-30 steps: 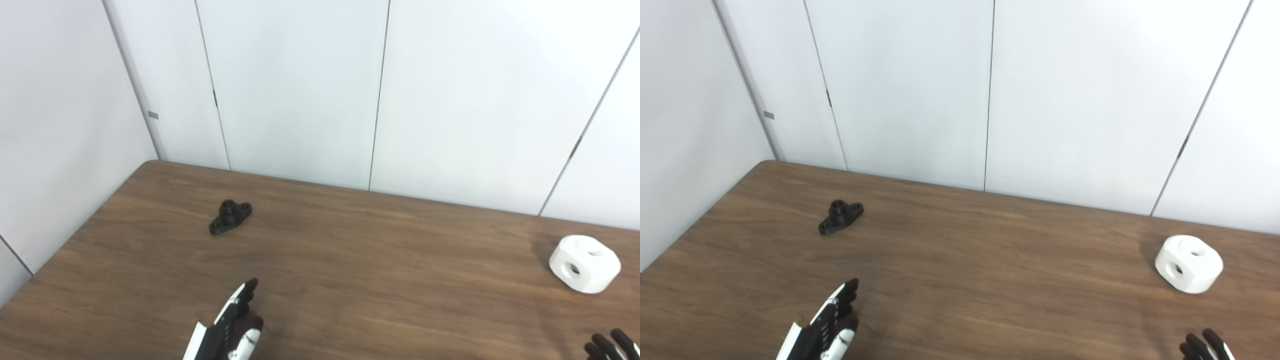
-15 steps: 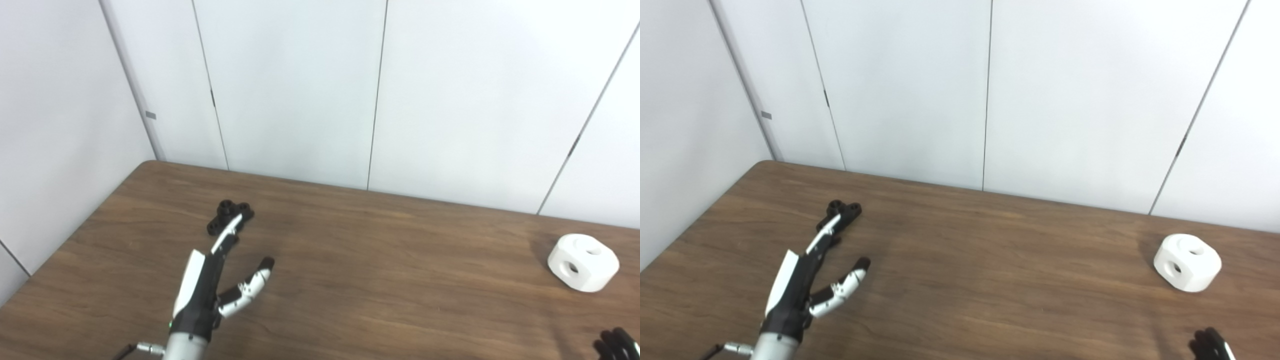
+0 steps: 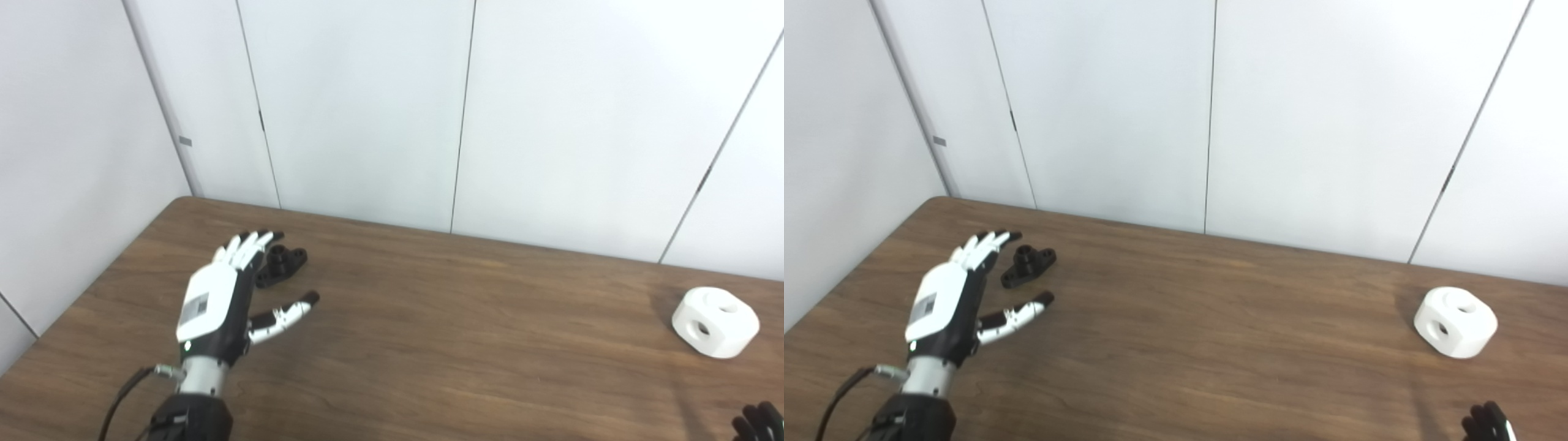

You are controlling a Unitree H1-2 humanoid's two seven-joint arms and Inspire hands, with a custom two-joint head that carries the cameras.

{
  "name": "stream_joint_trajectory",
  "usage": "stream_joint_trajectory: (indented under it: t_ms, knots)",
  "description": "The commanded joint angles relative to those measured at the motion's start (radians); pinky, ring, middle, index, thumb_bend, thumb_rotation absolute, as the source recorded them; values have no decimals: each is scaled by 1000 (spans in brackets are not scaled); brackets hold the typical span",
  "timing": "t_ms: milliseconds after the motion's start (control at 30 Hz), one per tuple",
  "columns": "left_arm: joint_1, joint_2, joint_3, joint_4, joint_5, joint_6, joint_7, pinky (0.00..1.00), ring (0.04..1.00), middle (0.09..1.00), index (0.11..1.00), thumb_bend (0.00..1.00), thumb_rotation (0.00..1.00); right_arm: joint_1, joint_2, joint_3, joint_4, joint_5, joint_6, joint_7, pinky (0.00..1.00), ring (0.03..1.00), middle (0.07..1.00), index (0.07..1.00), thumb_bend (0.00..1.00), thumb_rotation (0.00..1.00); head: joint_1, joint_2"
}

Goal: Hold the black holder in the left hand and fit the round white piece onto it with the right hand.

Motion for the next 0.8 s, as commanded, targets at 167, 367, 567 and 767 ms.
stream_joint_trajectory:
  t_ms: [167, 367, 567, 767]
  knots:
    - [-86, 61, 18, 73, 56, 22, 31, 995, 973, 926, 864, 797, 499, -1, 26, 8, 89, -11, 25, -9, 1000, 957, 954, 966, 723, 979, -5, 3]
    - [-132, 88, 6, 200, 80, 36, 64, 974, 952, 911, 846, 806, 489, 1, 29, 9, 87, -15, 24, -14, 1000, 945, 941, 960, 716, 980, -10, 3]
    - [-191, 102, -6, 313, 92, 78, 74, 987, 969, 927, 855, 796, 503, 3, 30, 9, 88, -14, 22, -13, 1000, 942, 938, 955, 717, 975, -14, 0]
    - [-245, 118, -41, 415, 95, 118, 79, 999, 979, 934, 851, 780, 497, 3, 31, 11, 86, -7, 22, -10, 1000, 944, 942, 961, 703, 966, -21, 0]
